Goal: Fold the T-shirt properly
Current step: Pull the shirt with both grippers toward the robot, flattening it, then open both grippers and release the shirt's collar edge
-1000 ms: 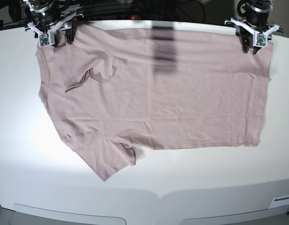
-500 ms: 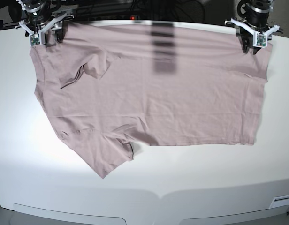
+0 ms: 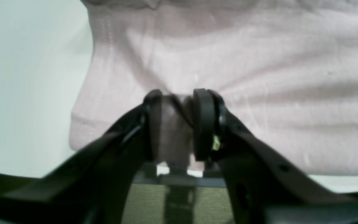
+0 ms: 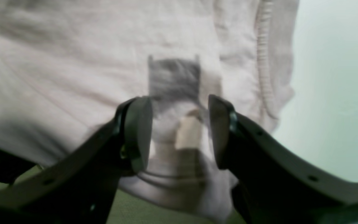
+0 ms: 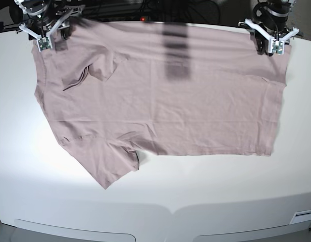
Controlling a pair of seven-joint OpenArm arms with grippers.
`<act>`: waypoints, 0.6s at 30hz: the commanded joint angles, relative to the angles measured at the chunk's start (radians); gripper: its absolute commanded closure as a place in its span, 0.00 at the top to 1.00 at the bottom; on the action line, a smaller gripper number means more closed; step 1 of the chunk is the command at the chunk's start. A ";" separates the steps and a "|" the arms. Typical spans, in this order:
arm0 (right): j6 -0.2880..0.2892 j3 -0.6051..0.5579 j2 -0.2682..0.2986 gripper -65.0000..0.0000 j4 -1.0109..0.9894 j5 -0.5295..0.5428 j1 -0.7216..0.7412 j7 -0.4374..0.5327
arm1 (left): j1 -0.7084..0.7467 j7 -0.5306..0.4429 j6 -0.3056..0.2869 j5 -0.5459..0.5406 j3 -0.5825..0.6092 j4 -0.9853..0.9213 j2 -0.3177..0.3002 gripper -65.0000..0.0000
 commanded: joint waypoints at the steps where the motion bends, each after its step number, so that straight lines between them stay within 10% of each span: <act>1: -0.006 0.008 0.011 0.46 0.025 0.005 -0.002 0.013 | 0.019 0.070 -0.019 0.004 0.006 0.000 0.000 0.27; 12: -0.008 0.008 0.011 0.46 0.026 0.081 0.108 0.001 | 0.018 0.069 -0.018 0.023 0.006 0.005 0.000 0.27; 18: -0.008 0.008 0.011 0.46 0.026 0.084 0.199 0.055 | 0.018 0.069 0.086 0.071 0.006 0.039 -0.001 0.27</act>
